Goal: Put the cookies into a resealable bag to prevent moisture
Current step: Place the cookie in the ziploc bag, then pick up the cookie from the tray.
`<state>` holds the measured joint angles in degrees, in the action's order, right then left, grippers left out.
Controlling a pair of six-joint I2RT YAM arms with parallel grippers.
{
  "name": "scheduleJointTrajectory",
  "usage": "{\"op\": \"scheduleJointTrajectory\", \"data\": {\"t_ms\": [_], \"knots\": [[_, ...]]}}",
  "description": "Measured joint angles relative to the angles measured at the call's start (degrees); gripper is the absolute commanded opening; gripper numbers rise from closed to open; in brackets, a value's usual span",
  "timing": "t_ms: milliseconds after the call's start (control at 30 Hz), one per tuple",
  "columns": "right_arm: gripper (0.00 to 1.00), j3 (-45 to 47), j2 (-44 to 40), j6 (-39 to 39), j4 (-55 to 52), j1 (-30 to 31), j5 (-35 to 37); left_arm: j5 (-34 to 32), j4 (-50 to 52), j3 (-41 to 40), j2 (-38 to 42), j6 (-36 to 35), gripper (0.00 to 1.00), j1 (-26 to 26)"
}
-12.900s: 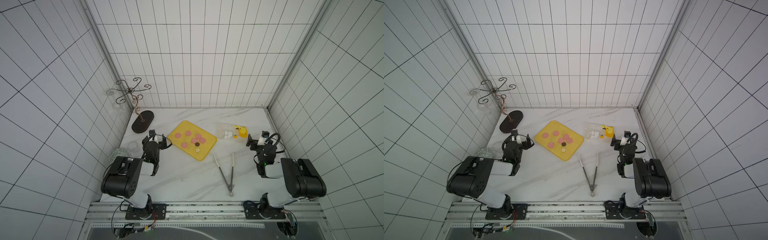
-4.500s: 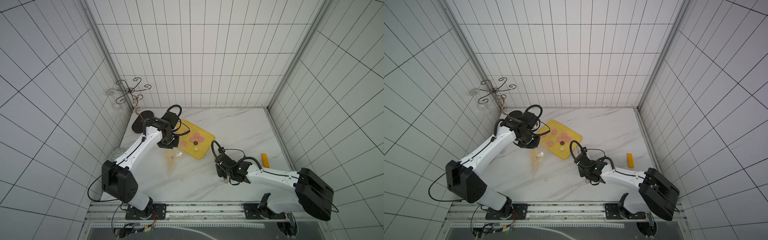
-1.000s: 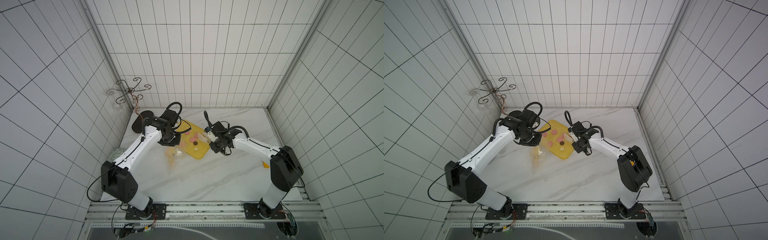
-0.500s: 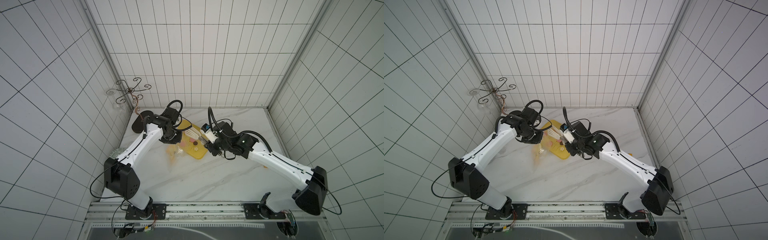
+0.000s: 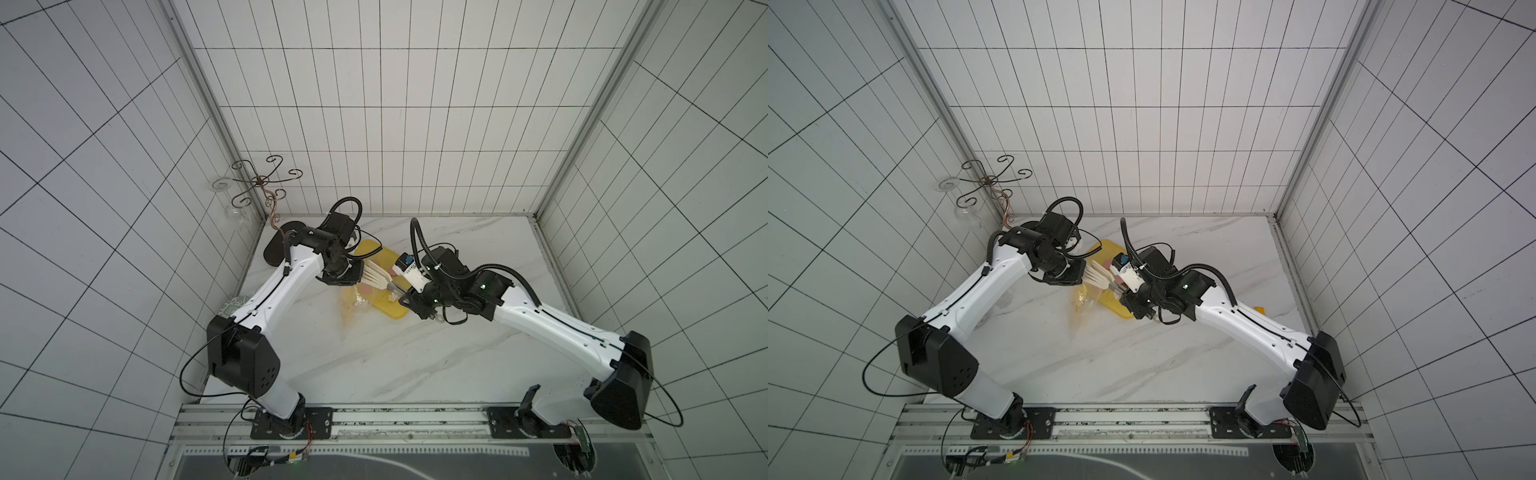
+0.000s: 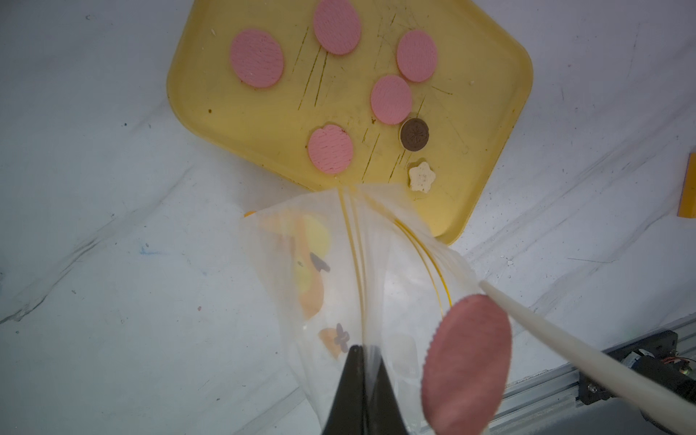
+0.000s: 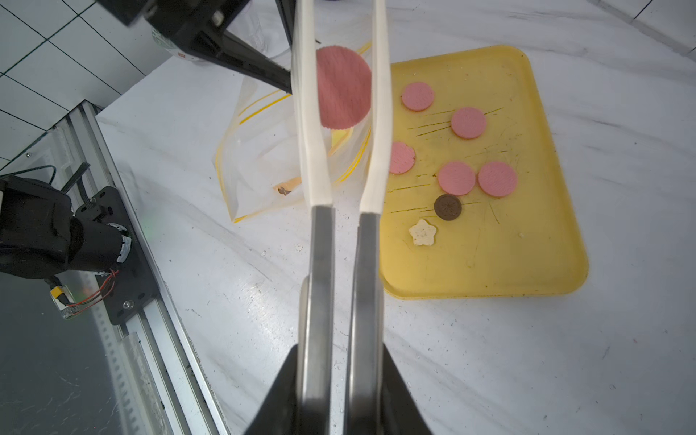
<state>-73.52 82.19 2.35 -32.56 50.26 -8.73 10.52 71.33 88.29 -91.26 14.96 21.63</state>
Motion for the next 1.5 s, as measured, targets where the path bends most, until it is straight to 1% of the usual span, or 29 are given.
{"op": "scheduleJointTrajectory", "data": {"t_ms": [100, 200, 267, 333, 500, 667, 800, 933, 1067, 1333, 1500], "knots": [[0.3, 0.35, 0.42, 0.0, -0.02, 0.0, -0.42, 1.07, -0.02, 0.0, 0.02, 0.09, 0.0, -0.35], [0.38, 0.5, 0.46, -0.04, 0.0, 0.0, -0.81, 1.62, -0.11, 0.0, 0.11, 0.07, 0.0, -0.76], [0.44, 0.5, 0.46, 0.0, 0.13, 0.0, -0.87, 1.79, -0.24, -0.02, 0.11, 0.07, 0.0, -0.96], [0.47, 0.5, 0.46, 0.09, 0.17, 0.0, -0.76, 1.79, -0.35, -0.02, 0.11, 0.04, 0.0, -1.03], [0.49, 0.66, 0.04, 0.42, 0.79, 0.0, -0.74, 1.68, -0.42, -0.02, 0.11, 0.0, 0.0, -1.01], [0.47, 3.37, -3.32, 1.05, 1.68, -1.46, -0.02, 0.22, -0.42, -0.02, 0.11, -0.02, 0.0, -1.03], [0.46, 6.05, -6.97, 1.11, 1.27, -7.21, 1.16, -1.77, -0.37, -0.02, 0.11, -0.24, 0.0, -1.25], [0.46, 8.76, -7.78, 0.68, 1.62, -11.78, 3.91, -2.75, -0.37, -0.02, 0.11, -0.46, 0.0, -1.46], [0.46, 10.91, -3.3, -0.46, 1.36, -12.0, 5.77, -2.86, -0.37, -0.02, 0.11, -0.46, 0.0, -1.49], [0.45, 10.75, 10.16, -1.64, 4.26, -8.28, 9.62, -2.84, -0.37, -0.02, 0.11, -0.5, 0.0, -1.49], [0.45, 10.69, 14.64, -1.77, 5.51, -7.5, 10.82, -2.91, -0.37, -0.04, 0.11, -0.68, 0.0, -1.49]]}}
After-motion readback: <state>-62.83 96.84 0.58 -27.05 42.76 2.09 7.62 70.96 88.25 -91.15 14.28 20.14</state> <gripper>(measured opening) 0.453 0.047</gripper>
